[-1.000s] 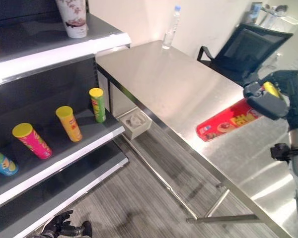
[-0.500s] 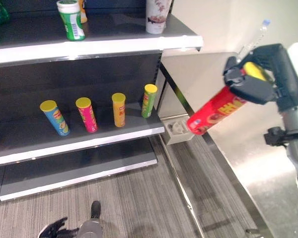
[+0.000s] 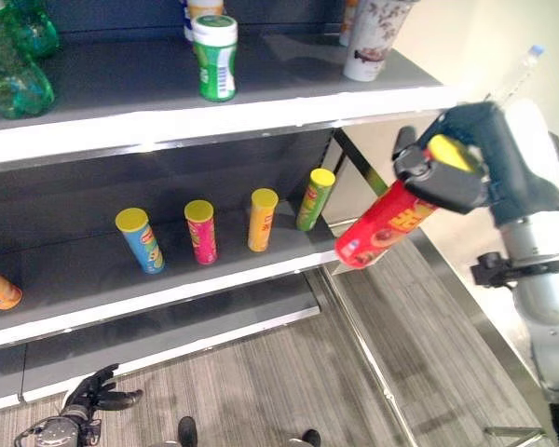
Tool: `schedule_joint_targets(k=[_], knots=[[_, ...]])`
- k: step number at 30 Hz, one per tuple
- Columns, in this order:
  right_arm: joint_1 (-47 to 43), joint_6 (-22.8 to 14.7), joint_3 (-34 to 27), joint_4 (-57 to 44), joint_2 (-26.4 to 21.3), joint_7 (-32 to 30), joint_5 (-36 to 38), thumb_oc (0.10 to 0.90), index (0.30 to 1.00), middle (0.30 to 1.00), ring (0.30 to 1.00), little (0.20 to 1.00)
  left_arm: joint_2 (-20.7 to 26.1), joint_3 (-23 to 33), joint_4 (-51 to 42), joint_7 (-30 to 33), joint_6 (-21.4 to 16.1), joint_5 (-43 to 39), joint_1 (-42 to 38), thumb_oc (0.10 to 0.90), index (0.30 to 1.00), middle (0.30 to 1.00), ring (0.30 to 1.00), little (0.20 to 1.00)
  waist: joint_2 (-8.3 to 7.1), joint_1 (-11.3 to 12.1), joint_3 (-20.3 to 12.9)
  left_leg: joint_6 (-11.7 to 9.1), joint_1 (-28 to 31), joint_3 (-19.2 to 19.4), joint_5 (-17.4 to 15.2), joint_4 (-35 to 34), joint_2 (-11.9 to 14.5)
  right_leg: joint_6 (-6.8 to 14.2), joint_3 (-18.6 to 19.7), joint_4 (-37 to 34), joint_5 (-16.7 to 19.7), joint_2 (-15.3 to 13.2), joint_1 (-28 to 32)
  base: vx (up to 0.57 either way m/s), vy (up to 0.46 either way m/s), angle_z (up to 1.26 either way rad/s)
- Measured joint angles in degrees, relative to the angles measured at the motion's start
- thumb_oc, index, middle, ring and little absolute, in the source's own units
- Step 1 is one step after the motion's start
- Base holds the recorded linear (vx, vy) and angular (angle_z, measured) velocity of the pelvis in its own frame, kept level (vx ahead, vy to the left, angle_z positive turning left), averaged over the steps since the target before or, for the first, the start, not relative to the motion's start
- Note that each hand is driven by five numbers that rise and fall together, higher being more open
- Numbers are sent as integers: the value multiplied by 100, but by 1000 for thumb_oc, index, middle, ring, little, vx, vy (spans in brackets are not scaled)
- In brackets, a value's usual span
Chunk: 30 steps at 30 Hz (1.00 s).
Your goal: Put the goods on the table back onto the shelves and tidy them up.
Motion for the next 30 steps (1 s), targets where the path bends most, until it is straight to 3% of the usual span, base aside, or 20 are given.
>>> schedule_joint_targets(k=[1,2,4,7,8,9,10,11,12,13,15,16,17,18,19,20,21,24,27,30], knots=[[11,-6,2,-45,-138,9,3,400,300,300,300,300,-96,161,-13,-11,0,-6,27,800,900,900,900,900,5,47,15,-100,4,-196,77,-29,86,-497,513,-132,-502,752,112,-57,-54,42],[-6,-50,-6,-60,-356,9,3,400,300,300,300,300,-144,226,-43,14,-1,-19,93,800,900,900,900,900,-92,97,-3,-155,67,-248,124,-112,-29,-1009,562,-1021,-478,1009,507,-77,-83,38],[-286,-82,-12,-134,-452,5,18,400,300,300,300,300,-451,160,-78,-21,-14,-65,500,800,900,900,900,900,60,240,-72,-313,-23,-373,234,-262,62,-1031,489,-1784,-23,1304,840,-129,-84,28],[-270,-81,-59,-211,-518,-1,61,400,300,300,300,300,-549,-173,-18,-40,63,-88,628,800,900,900,900,900,-45,109,-34,-482,-511,-708,445,69,88,-1098,-58,-1900,109,1306,903,-206,139,105],[-99,-74,-132,-211,-821,7,74,400,300,300,300,300,-538,-474,-67,-91,97,-83,536,800,900,900,900,900,-98,-35,18,-753,-750,-622,596,165,57,-1107,-277,-1899,114,1218,861,-136,248,154],[-91,-75,-126,-244,-925,67,71,400,300,300,300,300,-534,-490,-118,-148,98,-85,523,800,900,900,900,900,-176,57,56,-497,-833,-99,353,260,140,-1168,-279,-1919,105,1164,823,-114,308,101],[-93,-81,-126,-264,-919,78,71,400,300,300,300,300,-532,-469,-123,-149,95,-92,516,800,900,900,900,900,-219,119,71,-462,-828,62,320,292,199,-1200,-257,-1943,112,1136,814,-80,208,17],[-118,-105,-117,-346,-826,134,71,400,300,300,300,300,-520,-285,-93,-143,92,-106,439,800,900,900,900,900,-355,247,136,-612,-809,260,190,455,618,-1291,-227,-1956,178,1050,737,-110,318,8],[-134,-104,-114,-388,-737,160,72,400,300,300,300,300,-420,-242,-37,-136,120,-91,357,800,900,900,900,900,-390,225,165,-806,-800,204,86,717,1024,-1301,-229,-1879,171,1052,685,-55,316,20],[-125,-100,-112,-391,-706,178,72,400,300,300,300,300,-366,-230,-39,-129,124,-66,356,800,900,900,900,900,-433,183,195,-813,-660,214,72,690,1304,-1287,-249,-1885,172,954,731,-26,454,32],[-82,-86,-175,-414,-429,225,70,400,300,300,300,300,-272,-258,-55,-121,108,-41,354,800,900,900,900,900,-242,5,158,-1217,-335,-336,125,762,1955,-1157,-190,-1686,171,912,703,102,564,25],[-62,-80,-240,-458,-469,252,65,400,300,300,300,300,-310,-280,-147,-124,108,-41,383,800,900,900,900,900,8,-110,141,-1342,91,-741,493,100,1819,-950,-129,-1693,213,824,690,123,601,17],[115,-80,-425,-507,-501,254,47,400,300,300,300,300,-343,-291,-249,-121,89,-36,377,800,900,900,900,900,199,-221,100,-1436,193,-599,535,16,1702,-648,-129,-1708,264,704,682,92,542,18],[338,-84,-647,-585,-399,259,14,400,300,300,300,300,-336,-307,-192,-138,95,-13,251,800,900,900,900,900,176,-219,97,-1420,186,-562,379,-19,1504,-512,-183,-1676,295,483,672,-27,222,42],[404,-43,-674,-589,-254,267,-7,400,300,300,300,300,-325,-310,-291,-116,87,11,199,800,900,900,900,900,65,-330,48,-1209,198,-531,221,-98,1033,-276,-239,-1646,465,13,664,-56,312,36],[384,-38,-675,-597,-268,275,-27,400,300,300,300,300,-250,-317,-370,-130,22,16,197,800,900,900,900,900,53,-317,38,-1105,200,-525,56,-92,794,-161,-220,-1709,621,-239,667,-69,349,28],[367,-58,-675,-599,-261,274,-27,400,300,300,300,300,-153,-310,-424,-123,5,16,176,800,900,900,900,900,40,-324,31,-1065,198,-519,-22,-130,641,-207,-249,-1717,653,-394,654,-53,306,10],[368,-45,-670,-665,-177,274,-88,400,300,300,300,300,273,-302,-399,-101,-10,98,-39,800,900,900,900,900,-145,-257,-15,-720,-99,-550,-246,100,107,-40,-244,-1809,982,-887,561,-52,329,23],[253,-35,-407,-666,-169,274,-139,400,300,300,300,300,421,-297,-374,-29,-9,187,-11,800,900,900,900,900,-136,-81,-4,-527,-206,-413,-374,296,-101,-34,-262,-1850,1478,-1059,441,-76,262,-14],[36,-44,41,-669,-137,272,-272,400,300,300,300,300,426,-251,-294,-25,7,183,215,800,900,900,900,900,-143,-72,12,-454,-206,-227,-384,295,-108,-225,-353,-1822,1837,-1082,279,-57,189,-27]])
